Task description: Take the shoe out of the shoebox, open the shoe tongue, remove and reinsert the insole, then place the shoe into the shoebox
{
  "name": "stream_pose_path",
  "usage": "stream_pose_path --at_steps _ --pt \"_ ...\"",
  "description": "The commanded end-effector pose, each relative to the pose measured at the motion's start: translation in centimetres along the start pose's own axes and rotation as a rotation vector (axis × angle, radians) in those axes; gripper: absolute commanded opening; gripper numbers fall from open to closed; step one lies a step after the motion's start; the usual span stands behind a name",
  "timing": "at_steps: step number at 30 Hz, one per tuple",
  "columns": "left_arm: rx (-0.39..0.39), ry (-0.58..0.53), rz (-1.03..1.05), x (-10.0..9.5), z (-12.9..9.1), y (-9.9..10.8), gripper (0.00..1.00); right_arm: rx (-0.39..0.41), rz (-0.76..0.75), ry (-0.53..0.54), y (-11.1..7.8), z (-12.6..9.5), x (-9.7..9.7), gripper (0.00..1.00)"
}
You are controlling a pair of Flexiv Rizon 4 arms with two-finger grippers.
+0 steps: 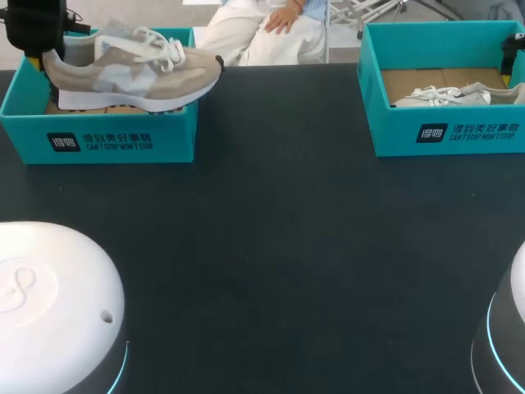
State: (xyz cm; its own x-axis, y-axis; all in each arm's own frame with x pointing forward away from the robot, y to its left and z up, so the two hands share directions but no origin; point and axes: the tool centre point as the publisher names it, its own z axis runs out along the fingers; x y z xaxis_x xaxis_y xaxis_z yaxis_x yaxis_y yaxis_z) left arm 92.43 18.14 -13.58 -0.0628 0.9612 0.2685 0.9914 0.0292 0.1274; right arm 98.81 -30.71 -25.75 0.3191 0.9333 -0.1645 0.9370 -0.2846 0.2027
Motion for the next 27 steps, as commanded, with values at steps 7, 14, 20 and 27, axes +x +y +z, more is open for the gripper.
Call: stream_pose_path --at_steps 7,14,20,27 --pt "0.048 0.021 0.014 -2.2 -0.2 -4.4 0.0 -0.003 0.001 0.0 -0.1 0.0 0.0 1.0" --pt "0.109 0.001 0.074 -8.1 -1.0 -9.9 0.0 -0.003 0.001 0.0 -0.1 0.0 0.0 1.0" --pt "0.17 -0.008 0.094 -12.6 -1.2 -11.5 0.0 -0.003 0.001 0.0 -0.1 0.0 0.0 1.0" --pt "0.199 -0.024 0.151 -18.6 -1.5 -13.8 0.0 -0.003 0.001 0.0 -0.1 0.0 0.0 1.0"
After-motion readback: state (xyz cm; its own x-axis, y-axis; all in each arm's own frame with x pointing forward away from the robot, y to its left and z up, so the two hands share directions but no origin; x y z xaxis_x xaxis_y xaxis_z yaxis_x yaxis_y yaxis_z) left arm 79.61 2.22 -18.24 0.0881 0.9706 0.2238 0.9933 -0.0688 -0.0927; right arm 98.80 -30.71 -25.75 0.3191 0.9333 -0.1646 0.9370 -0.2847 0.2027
